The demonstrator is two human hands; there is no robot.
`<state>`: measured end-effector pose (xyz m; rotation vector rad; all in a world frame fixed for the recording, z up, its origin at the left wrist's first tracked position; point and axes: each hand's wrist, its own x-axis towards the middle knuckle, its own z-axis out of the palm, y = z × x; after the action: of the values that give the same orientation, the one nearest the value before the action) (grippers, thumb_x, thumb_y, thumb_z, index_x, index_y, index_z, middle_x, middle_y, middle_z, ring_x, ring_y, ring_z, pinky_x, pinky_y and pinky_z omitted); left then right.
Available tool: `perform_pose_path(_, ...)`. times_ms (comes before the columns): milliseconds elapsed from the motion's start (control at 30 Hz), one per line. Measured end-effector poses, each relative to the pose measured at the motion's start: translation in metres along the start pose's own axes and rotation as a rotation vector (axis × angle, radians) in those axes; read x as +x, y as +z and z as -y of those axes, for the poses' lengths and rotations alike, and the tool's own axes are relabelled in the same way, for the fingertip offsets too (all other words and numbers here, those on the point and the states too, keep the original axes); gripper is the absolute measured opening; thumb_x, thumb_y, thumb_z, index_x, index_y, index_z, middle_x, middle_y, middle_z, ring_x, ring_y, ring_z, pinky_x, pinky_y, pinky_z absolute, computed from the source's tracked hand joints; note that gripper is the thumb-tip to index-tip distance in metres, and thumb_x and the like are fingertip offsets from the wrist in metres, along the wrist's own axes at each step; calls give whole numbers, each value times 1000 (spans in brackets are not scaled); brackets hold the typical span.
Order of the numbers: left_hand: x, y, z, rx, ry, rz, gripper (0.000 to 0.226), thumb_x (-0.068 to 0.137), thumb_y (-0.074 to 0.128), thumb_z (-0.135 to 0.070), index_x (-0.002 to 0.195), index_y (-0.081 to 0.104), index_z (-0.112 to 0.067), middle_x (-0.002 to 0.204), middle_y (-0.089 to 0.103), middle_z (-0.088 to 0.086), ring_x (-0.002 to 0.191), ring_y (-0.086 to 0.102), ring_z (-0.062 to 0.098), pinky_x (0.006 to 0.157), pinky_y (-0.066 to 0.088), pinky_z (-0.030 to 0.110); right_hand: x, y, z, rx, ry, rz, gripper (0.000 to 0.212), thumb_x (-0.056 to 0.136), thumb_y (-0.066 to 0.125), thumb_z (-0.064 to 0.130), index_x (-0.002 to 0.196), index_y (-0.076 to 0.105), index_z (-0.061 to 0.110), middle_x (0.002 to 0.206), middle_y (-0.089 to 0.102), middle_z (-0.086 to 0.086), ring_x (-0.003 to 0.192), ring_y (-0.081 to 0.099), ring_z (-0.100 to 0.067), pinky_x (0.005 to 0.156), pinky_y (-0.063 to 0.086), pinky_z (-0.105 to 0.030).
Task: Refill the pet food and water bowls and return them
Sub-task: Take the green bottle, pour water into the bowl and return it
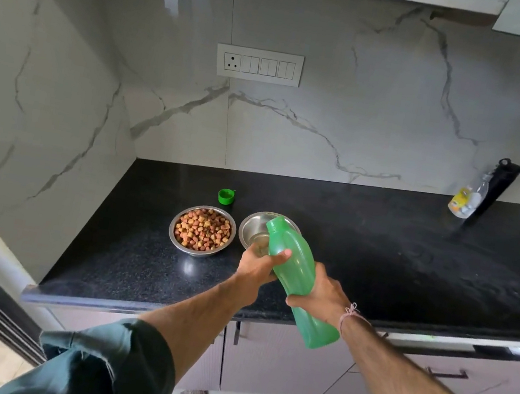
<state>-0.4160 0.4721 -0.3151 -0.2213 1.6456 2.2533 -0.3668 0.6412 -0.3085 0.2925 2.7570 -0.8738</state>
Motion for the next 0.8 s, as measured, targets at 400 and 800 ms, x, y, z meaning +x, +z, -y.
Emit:
perform_pose_path(400,12,6,9,-35,-109,-44,40,84,83,-15,120,68,-7,114,76,10,101,75,29,92,60,48,11,-2,-4,8,76,55,77,58,82,53,120,42,30,102,61,8,86,65,-14,78,58,-38)
perform_pose_path(800,20,6,1,-27,-131,-103,24,88,80,-16,108,68,-10,110,76,10,97,75,27,78,64,38,19,-5,10,35,97,76,77,62,84,51,123,44,26,109,61,1,93,65,-21,83,57,-39)
